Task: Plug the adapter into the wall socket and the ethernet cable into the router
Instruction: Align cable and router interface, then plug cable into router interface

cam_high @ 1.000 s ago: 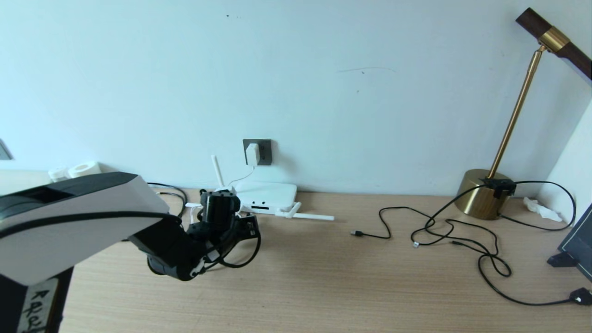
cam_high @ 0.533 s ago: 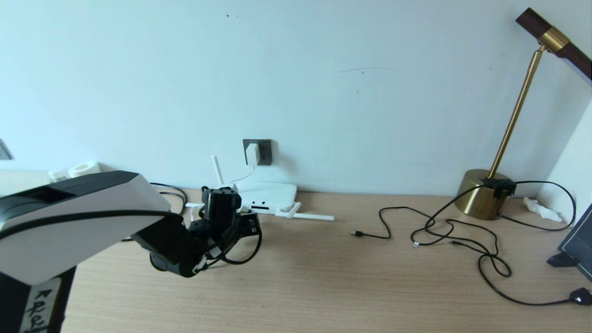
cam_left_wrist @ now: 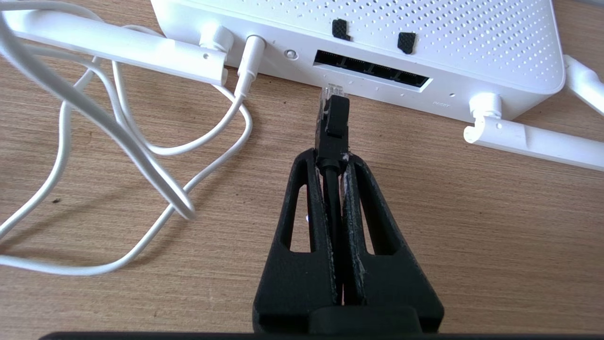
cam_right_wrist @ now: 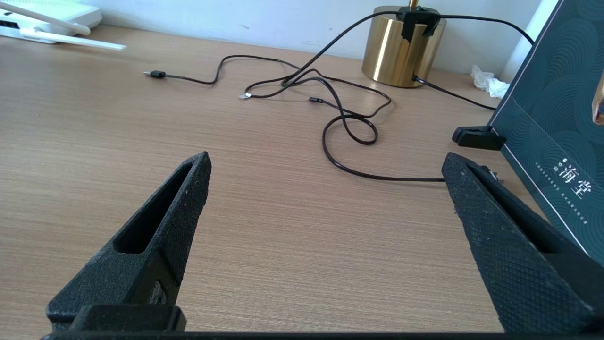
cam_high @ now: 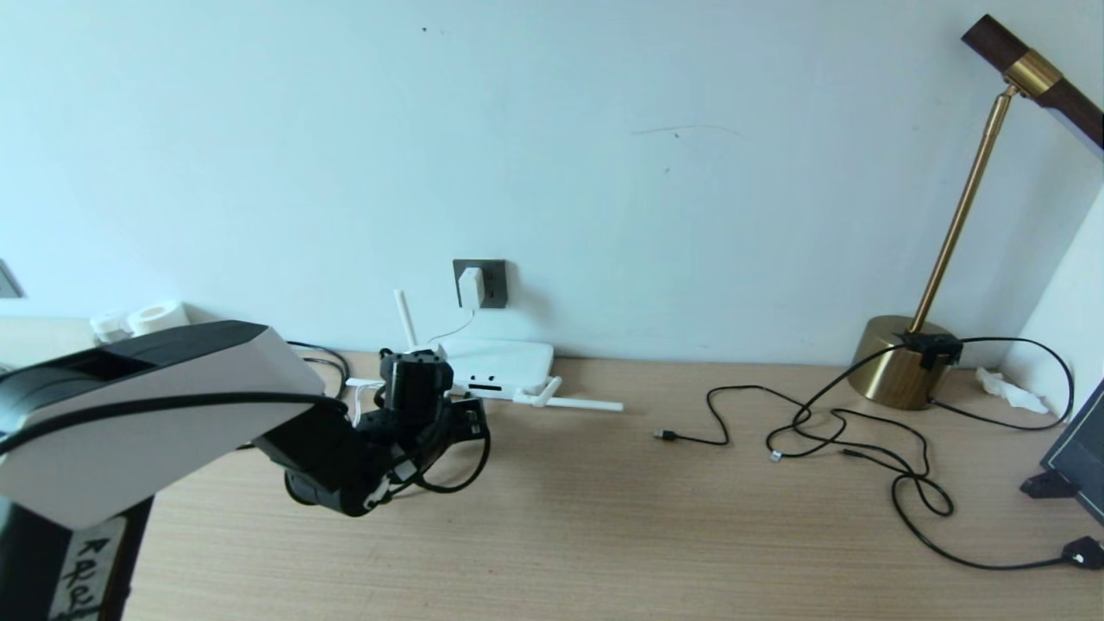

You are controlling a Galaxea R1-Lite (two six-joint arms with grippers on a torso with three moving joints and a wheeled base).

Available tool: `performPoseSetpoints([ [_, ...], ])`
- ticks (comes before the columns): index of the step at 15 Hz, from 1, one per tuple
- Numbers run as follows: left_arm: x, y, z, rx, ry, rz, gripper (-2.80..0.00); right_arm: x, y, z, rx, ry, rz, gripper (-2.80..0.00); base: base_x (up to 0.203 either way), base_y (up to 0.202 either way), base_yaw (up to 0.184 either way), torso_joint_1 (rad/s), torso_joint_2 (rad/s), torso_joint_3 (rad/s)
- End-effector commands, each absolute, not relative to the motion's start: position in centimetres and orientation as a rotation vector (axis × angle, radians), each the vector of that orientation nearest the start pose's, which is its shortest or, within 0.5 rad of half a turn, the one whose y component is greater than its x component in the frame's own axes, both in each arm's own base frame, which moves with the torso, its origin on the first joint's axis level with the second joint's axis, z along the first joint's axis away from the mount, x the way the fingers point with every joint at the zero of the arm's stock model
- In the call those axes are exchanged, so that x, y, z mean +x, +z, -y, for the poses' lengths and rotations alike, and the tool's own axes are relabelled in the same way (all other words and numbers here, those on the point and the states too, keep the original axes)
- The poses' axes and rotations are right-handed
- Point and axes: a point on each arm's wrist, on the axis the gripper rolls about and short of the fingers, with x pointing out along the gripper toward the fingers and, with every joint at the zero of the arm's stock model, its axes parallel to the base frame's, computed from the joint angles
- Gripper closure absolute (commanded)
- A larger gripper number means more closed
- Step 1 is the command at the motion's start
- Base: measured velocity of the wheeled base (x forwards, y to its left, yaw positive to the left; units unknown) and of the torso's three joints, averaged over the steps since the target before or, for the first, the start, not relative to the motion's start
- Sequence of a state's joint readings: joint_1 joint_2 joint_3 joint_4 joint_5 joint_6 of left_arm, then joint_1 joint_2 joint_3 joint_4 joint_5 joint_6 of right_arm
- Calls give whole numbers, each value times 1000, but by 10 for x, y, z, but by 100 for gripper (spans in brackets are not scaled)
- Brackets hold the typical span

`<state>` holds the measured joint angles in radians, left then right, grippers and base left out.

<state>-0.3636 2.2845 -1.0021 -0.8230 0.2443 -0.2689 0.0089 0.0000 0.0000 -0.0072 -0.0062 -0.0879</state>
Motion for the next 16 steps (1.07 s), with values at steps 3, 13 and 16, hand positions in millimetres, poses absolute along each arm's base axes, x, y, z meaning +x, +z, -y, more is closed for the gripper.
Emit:
performPoseSetpoints([
  [3,388,32,142,-130,-56,-447,0,-22,75,0,-89,3,3,-280,0,0,0,0,0,0],
  [13,391,33,143,-131,-56,-439,0,-22,75,0,-89,3,2,-280,0,0,0,0,0,0],
  [16,393,34,143,-129,-56,-432,0,-22,75,0,-89,3,3,-280,0,0,0,0,0,0],
])
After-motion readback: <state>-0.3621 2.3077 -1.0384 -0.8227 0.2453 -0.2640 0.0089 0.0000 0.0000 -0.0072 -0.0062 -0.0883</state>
